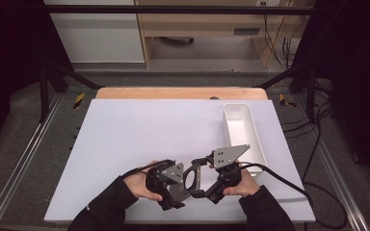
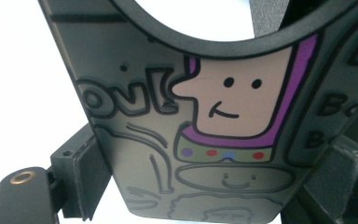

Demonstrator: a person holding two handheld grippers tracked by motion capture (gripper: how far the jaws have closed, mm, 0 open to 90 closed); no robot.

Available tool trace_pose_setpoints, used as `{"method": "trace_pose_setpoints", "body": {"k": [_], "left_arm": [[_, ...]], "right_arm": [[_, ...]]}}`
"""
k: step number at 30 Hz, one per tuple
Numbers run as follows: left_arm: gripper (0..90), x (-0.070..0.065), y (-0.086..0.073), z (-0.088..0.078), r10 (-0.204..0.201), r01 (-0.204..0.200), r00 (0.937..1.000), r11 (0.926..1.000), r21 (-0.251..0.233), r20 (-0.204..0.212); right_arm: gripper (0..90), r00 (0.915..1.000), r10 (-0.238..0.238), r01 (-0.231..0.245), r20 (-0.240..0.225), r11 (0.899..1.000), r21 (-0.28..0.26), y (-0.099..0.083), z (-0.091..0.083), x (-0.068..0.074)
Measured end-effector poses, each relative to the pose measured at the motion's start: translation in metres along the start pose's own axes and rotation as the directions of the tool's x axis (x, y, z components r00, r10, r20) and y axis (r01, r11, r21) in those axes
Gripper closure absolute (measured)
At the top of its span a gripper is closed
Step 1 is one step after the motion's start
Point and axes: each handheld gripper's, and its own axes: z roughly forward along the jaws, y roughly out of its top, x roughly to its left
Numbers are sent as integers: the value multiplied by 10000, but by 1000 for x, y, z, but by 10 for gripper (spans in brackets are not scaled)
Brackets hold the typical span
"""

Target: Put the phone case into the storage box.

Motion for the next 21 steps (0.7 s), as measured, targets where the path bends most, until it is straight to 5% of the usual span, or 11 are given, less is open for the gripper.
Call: {"method": "trace_pose_setpoints", "body": {"k": [21], "left_arm": [[117,0,1,-6,-39,8,9992,9971,-759,-408]], "right_arm": [[74,9999,131,-129,39,9989,-451,-4,7,0]]}}
